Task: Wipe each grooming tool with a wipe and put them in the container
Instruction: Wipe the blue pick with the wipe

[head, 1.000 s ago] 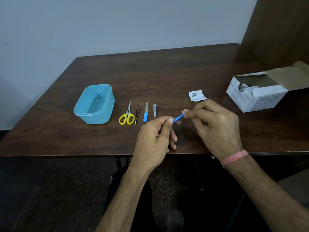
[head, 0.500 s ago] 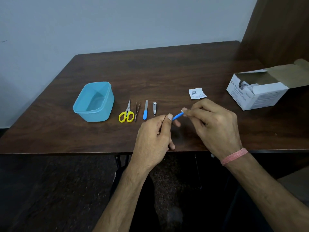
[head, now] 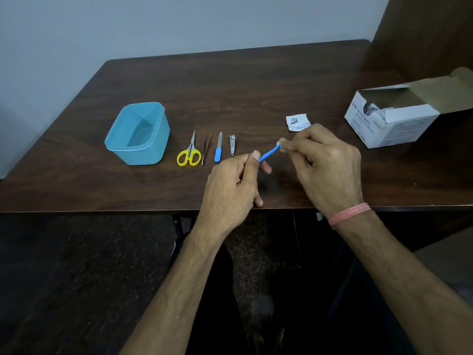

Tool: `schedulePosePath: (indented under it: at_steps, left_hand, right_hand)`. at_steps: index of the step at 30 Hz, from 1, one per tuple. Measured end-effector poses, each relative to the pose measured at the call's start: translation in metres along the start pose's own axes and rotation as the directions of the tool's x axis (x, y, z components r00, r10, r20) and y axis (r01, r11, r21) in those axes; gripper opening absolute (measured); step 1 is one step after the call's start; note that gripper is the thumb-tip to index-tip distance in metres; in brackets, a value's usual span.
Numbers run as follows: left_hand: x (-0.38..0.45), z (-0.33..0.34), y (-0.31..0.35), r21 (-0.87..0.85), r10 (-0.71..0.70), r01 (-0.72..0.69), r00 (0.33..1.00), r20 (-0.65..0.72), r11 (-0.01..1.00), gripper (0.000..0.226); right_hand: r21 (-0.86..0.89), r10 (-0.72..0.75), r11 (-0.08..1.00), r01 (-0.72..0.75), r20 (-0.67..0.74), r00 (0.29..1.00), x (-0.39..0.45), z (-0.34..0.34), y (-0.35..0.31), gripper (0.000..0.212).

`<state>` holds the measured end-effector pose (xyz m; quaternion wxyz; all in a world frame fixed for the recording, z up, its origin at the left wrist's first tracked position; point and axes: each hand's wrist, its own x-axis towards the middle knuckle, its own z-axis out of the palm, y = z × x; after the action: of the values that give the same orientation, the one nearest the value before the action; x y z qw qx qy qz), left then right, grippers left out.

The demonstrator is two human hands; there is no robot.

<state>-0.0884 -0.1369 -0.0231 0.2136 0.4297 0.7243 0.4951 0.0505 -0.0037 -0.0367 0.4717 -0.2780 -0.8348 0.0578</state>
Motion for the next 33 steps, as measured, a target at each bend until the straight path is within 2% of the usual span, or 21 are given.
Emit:
schedulePosePath:
  at_steps: [3, 10, 13, 18, 28, 33]
  left_hand:
    - [-0.0007, 0.0001, 0.0002, 0.008, 0.013, -0.013, 1.000, -0.010, 1.000, 0.043]
    - [0.0001, 0.0003, -0.0004, 0.016, 0.015, -0.015, 1.000, 0.007, 1.000, 0.038]
    - [0.0004, 0.0005, -0.0017, -0.004, 0.006, -0.006, 1.000, 0.014, 1.000, 0.036]
    - [-0.0009, 0.0010, -0.0018, -0.009, 0.005, -0.005, 1.000, 0.013, 1.000, 0.033]
    - [-0.0004, 0.0031, -0.0060, 0.006, 0.032, -0.032, 0.999, 0.012, 0.999, 0.026]
    - [-0.0003, 0.0043, -0.0066, -0.009, 0.043, -0.043, 0.999, 0.012, 0.999, 0.024]
  right_hand:
    - [-0.006, 0.001, 1.000, -0.001, 0.008, 1.000, 0.0006, -0.0002, -0.0003, 0.020]
    - [-0.011, -0.148, 0.989, 0.150, 0.074, 0.986, -0.0028, -0.0025, -0.0060, 0.023]
    - [-0.019, -0.125, 0.992, 0.126, 0.053, 0.991, -0.0029, -0.0009, -0.0050, 0.021]
    - [-0.034, 0.028, 0.999, -0.027, 0.025, 0.999, 0.0035, 0.0012, 0.0001, 0.021]
    - [-0.046, -0.129, 0.990, 0.134, 0.087, 0.988, -0.0025, -0.0016, -0.0039, 0.019]
    - [-0.051, -0.048, 0.997, 0.051, 0.063, 0.997, -0.0009, -0.0007, -0.0019, 0.022]
